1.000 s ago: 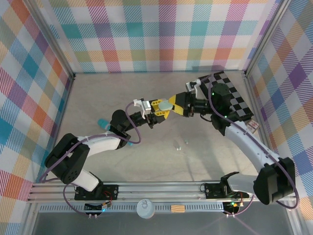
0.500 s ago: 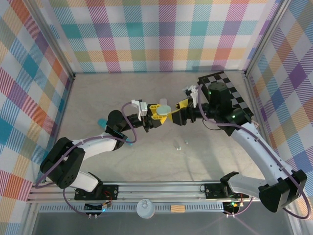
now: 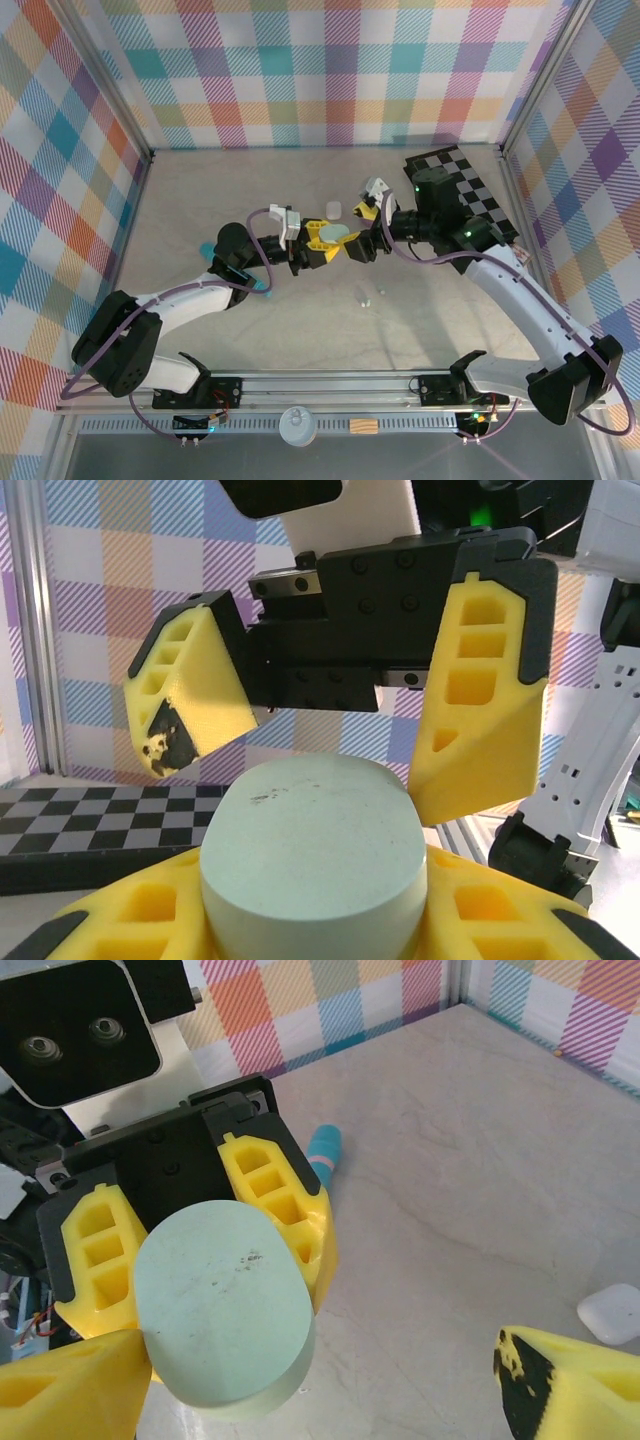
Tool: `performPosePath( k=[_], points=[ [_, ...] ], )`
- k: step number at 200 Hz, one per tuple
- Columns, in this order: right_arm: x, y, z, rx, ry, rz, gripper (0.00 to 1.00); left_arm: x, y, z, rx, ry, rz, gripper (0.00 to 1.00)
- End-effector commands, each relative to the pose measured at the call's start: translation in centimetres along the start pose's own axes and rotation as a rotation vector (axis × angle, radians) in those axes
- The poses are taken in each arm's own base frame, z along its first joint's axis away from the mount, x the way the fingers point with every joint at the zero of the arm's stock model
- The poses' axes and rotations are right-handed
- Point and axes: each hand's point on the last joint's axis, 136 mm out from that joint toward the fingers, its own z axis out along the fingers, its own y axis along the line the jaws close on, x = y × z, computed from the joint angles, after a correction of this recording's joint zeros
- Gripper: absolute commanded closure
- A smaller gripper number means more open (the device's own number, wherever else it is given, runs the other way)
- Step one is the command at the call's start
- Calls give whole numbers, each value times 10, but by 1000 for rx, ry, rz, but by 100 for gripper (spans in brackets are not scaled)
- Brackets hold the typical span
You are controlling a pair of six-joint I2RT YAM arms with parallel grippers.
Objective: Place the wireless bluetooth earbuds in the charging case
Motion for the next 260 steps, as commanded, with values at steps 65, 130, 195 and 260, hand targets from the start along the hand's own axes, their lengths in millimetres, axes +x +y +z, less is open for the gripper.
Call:
performPosePath(
  k=[65,130,195,260],
  points=[
    [-24,-20,-3,110,-62,-19,14,-10,-21,-6,70,0,25,78],
    [-29,-22,-3,123,-81,-33,15,-11,-23,-6,80,1,25,79],
    [-36,-21,0,105,-96,-83,20,-13,-27,-7,92,-1,20,79],
    [-36,8,-9,-17,-100,-253,28,-19,-29,-6,107,0,3,80]
  ],
)
